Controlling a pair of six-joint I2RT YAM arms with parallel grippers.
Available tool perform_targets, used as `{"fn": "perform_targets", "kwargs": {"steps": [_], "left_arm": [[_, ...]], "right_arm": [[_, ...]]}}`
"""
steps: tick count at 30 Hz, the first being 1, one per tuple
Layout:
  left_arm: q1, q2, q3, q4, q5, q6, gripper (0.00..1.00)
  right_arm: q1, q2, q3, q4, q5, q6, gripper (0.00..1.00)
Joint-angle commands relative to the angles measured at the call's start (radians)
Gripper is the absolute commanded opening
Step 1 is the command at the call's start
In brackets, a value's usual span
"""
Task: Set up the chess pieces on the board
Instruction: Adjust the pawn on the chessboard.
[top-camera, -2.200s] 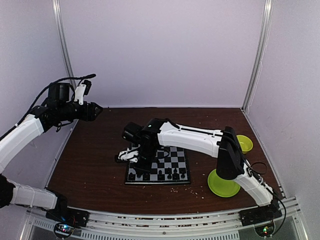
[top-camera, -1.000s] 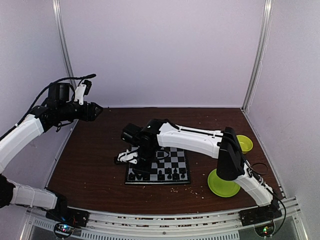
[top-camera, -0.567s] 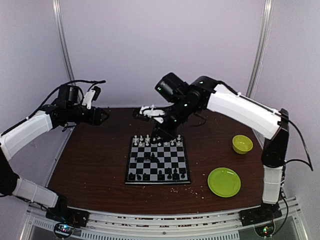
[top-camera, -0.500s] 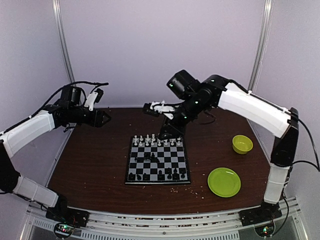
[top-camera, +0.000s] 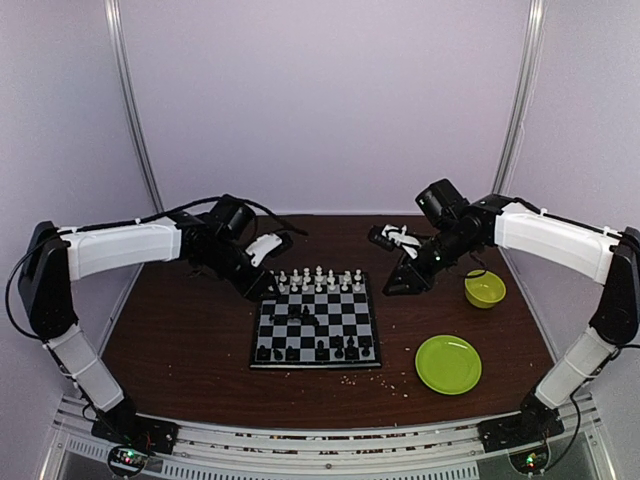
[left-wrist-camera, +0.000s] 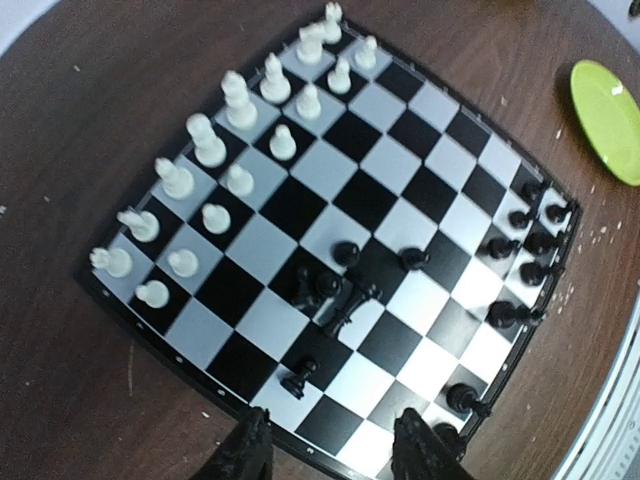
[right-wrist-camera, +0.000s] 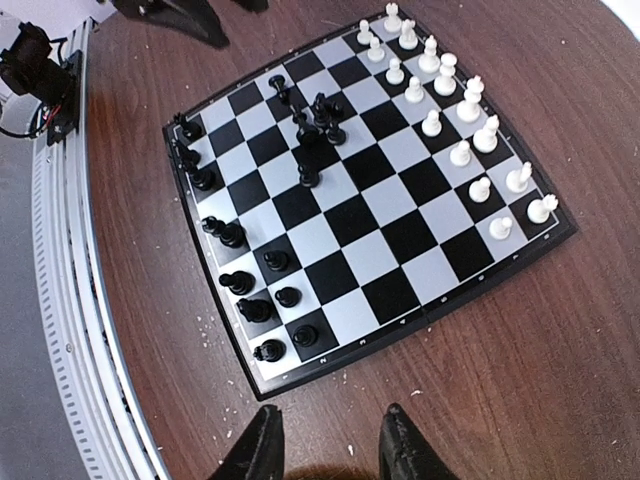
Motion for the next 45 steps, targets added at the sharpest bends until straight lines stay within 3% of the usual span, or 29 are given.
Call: {"fn": "perform_targets", "kwargs": {"steps": [1,14,21,27,45], "left_arm": [[-0.002,0.072,0.037,-0.094,-0.035,0.068,0.45],[-0.001,0.177,0.082,-0.126,-0.056,0.275,0.51],[-0.002,0.225,0.129,-0.125,-0.088,0.343,0.42],[-0.002,0.278,0.168,-0.158,-0.037,0.408,0.34],[-0.008,0.359,0.147,-0.157,-0.091,0.423,0.34]], "right_arm": [[-0.017,-0.026,0.001,0.076,-0.095,-0.018,0.33],[-0.017,-0.003,0.017,0.038,-0.126,-0.051,0.33],[-0.017,0.016,0.023,0.028,-0.140,-0.054,0.33],[-0.017,0.020,0.031,0.010,-0.146,-0.061,0.32],[-0.017,0.030,0.035,-0.003,-0.144,-0.073,0.32]]}}
